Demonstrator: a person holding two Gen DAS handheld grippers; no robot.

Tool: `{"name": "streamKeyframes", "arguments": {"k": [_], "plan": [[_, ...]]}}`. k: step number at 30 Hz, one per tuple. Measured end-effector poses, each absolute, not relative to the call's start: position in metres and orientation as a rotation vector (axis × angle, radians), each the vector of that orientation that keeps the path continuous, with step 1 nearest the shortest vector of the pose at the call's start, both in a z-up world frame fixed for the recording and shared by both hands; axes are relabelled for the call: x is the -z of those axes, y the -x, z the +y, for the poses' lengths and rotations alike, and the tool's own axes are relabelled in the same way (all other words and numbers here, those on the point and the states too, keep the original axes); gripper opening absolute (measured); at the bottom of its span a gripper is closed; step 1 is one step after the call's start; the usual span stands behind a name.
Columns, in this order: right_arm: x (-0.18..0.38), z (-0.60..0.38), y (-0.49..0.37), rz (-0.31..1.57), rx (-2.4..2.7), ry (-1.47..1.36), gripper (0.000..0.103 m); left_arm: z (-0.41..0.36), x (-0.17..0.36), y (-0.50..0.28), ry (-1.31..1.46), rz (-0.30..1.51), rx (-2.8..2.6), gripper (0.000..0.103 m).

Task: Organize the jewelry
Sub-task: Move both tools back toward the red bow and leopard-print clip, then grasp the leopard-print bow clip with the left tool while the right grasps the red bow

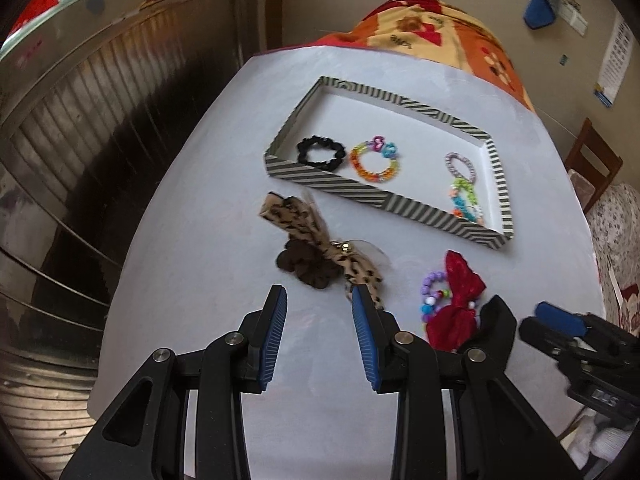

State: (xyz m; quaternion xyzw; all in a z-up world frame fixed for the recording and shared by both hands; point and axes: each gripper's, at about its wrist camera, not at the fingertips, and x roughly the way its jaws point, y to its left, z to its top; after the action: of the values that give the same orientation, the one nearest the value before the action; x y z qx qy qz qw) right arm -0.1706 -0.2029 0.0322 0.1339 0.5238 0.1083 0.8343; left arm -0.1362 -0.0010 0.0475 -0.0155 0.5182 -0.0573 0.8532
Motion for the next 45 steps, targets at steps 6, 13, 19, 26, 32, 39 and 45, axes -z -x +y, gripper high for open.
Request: {"name": "streamKeyframes", "arguments": {"k": [6,13,19,26,32,39,45], "plan": [[0.010,-0.191,0.137,1.207,-0.249,-0.286,0.053,0.016,-0.038,0.127,0.072,1.113,0.090,0.024],[0.040,-0.182,0.117,1.268,-0.233,-0.248,0.053,0.028,-0.022,0.108,0.213,1.185,0.103,0.024],[0.042,-0.183,0.113,1.242,-0.253,-0.227,0.021,0.027,-0.010,0.088,0.264,1.220,0.099,0.024],[0.019,-0.193,0.115,1.161,-0.274,-0.271,0.013,0.017,0.014,0.070,0.262,1.268,0.103,0.024],[0.004,-0.208,0.116,1.115,-0.290,-0.341,0.013,0.007,0.029,0.051,0.231,1.277,0.061,0.025],[0.000,-0.221,0.115,1.108,-0.272,-0.374,0.013,-0.009,0.041,0.036,0.133,1.278,0.023,0.029],[-0.003,-0.227,0.118,1.094,-0.270,-0.392,0.013,-0.003,0.044,0.036,0.136,1.248,0.044,0.024]]}}
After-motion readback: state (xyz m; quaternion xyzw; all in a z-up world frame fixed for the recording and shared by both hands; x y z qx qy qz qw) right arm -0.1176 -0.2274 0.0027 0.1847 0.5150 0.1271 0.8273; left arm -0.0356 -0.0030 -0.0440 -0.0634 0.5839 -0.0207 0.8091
